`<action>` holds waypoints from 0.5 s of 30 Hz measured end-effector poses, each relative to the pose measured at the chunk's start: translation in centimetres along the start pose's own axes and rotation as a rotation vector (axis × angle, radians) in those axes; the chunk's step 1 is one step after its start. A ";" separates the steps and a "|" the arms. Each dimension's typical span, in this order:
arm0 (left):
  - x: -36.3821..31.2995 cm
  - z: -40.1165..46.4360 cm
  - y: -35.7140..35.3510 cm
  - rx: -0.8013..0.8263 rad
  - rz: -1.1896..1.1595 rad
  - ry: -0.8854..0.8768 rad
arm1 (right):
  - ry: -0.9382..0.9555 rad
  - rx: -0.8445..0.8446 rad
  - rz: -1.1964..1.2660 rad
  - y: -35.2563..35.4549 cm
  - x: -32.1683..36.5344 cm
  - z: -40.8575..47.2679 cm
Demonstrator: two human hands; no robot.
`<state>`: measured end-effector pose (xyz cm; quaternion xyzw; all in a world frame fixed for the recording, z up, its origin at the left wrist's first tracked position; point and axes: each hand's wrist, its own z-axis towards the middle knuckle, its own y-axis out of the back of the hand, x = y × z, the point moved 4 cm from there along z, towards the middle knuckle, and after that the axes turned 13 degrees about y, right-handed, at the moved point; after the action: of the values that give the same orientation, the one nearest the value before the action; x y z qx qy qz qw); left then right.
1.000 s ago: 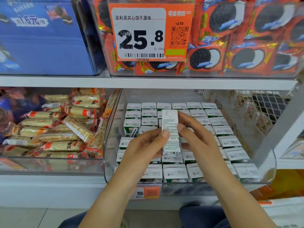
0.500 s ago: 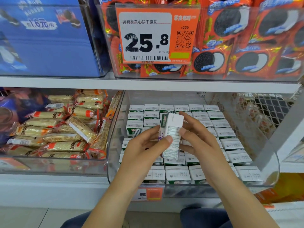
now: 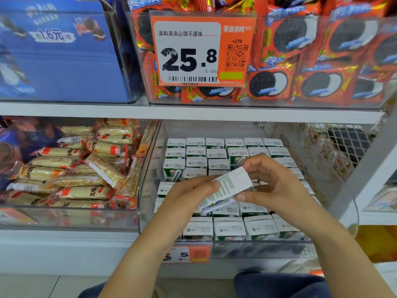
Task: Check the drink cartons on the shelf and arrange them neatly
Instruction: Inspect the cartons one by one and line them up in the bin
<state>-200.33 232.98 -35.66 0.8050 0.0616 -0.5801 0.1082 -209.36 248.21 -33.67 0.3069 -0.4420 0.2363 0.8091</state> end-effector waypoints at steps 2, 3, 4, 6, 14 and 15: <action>-0.1 -0.5 0.7 -0.073 0.054 -0.100 | 0.025 -0.102 -0.061 0.9 0.1 0.4; -0.1 -0.5 1.3 -0.177 0.119 -0.148 | 0.034 -0.176 -0.108 1.6 0.1 0.6; -0.2 -0.4 1.8 -0.303 0.233 -0.195 | 0.039 -0.254 -0.161 2.2 -0.2 1.0; -0.2 -0.2 2.1 -0.517 0.577 -0.227 | 0.041 -0.377 -0.279 3.4 -0.9 1.7; 2.4 1.4 1.7 -0.524 1.142 -0.030 | 0.038 -0.279 -0.526 4.9 -2.6 4.3; 2.5 1.4 1.8 -0.523 1.152 -0.030 | 0.026 -0.265 -0.567 4.9 -2.6 4.6</action>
<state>-200.45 230.86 -38.25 0.6479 -0.2433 -0.4057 0.5970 -216.48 248.09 -32.60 0.3066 -0.3554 -0.0543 0.8813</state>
